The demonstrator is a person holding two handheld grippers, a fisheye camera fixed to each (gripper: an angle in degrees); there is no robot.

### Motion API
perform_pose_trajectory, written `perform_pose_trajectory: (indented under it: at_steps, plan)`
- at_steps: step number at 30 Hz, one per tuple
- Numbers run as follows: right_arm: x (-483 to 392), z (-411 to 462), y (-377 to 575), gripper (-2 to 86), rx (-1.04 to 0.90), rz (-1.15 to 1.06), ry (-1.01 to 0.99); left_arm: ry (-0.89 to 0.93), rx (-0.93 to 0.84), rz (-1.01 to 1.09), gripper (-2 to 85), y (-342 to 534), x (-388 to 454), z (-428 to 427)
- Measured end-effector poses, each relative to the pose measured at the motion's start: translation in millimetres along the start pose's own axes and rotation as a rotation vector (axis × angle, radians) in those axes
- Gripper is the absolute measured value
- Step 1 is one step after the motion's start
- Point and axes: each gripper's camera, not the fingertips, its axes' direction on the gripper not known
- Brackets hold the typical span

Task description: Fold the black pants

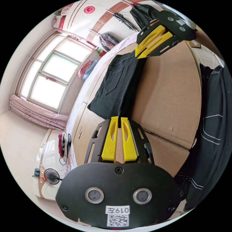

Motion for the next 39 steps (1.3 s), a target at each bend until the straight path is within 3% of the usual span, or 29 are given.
perform_pose_trajectory:
  at_steps: [9,24,32,39]
  plan:
    - [61.8,51.3,28.0,6.4,-0.123,-0.083,0.052,0.001,-0.012,0.013,0.3,4.1,-13.4,5.0]
    - [152.9,96.3,-15.4,2.1,-0.154,-0.119,-0.021,0.052,-0.022,-0.015,0.3,13.8,-50.9,23.0]
    - [168.2,123.6,-32.8,4.0,-0.144,-0.104,0.156,0.046,-0.024,0.006,0.3,17.7,-70.6,36.5]
    - [217.3,160.3,-27.5,5.4,-0.212,-0.089,0.149,0.041,-0.035,0.015,0.4,20.1,-93.1,54.1]
